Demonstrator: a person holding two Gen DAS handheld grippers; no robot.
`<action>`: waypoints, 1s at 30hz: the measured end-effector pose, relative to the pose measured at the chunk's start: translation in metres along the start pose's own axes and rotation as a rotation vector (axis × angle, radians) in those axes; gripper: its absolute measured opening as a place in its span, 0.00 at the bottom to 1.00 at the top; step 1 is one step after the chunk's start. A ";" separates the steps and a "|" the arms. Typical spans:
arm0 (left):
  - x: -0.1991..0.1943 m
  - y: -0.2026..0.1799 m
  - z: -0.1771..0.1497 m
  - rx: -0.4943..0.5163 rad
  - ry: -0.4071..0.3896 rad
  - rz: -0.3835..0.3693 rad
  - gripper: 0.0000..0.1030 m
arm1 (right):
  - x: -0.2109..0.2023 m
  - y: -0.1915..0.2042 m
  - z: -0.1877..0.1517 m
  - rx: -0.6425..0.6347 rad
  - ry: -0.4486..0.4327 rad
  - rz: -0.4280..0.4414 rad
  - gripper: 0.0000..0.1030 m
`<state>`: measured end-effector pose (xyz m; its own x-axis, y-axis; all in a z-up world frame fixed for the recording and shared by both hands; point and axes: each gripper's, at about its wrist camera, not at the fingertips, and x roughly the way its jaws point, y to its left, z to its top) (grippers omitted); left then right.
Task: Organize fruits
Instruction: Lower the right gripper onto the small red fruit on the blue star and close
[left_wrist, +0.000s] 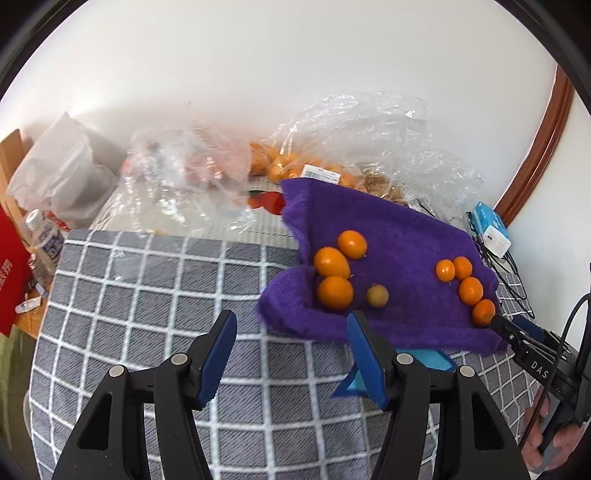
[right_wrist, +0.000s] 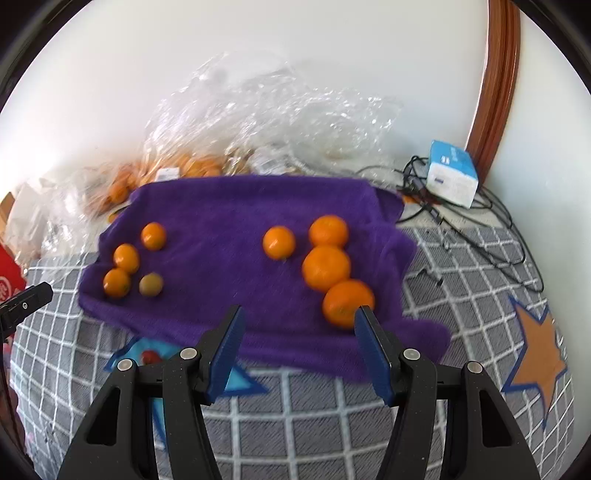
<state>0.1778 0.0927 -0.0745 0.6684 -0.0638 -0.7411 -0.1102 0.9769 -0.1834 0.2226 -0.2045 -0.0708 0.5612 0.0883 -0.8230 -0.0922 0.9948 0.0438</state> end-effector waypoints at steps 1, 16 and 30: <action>-0.003 0.004 -0.005 -0.002 -0.003 0.007 0.58 | -0.002 0.002 -0.004 -0.002 0.000 0.009 0.59; 0.007 0.046 -0.077 -0.044 0.044 0.074 0.58 | 0.007 0.074 -0.055 -0.131 0.007 0.186 0.46; 0.009 0.076 -0.085 -0.123 0.030 0.038 0.58 | 0.052 0.100 -0.039 -0.083 0.124 0.270 0.24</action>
<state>0.1125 0.1488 -0.1498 0.6403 -0.0353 -0.7673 -0.2255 0.9463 -0.2317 0.2106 -0.1027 -0.1311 0.4036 0.3368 -0.8507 -0.2936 0.9283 0.2282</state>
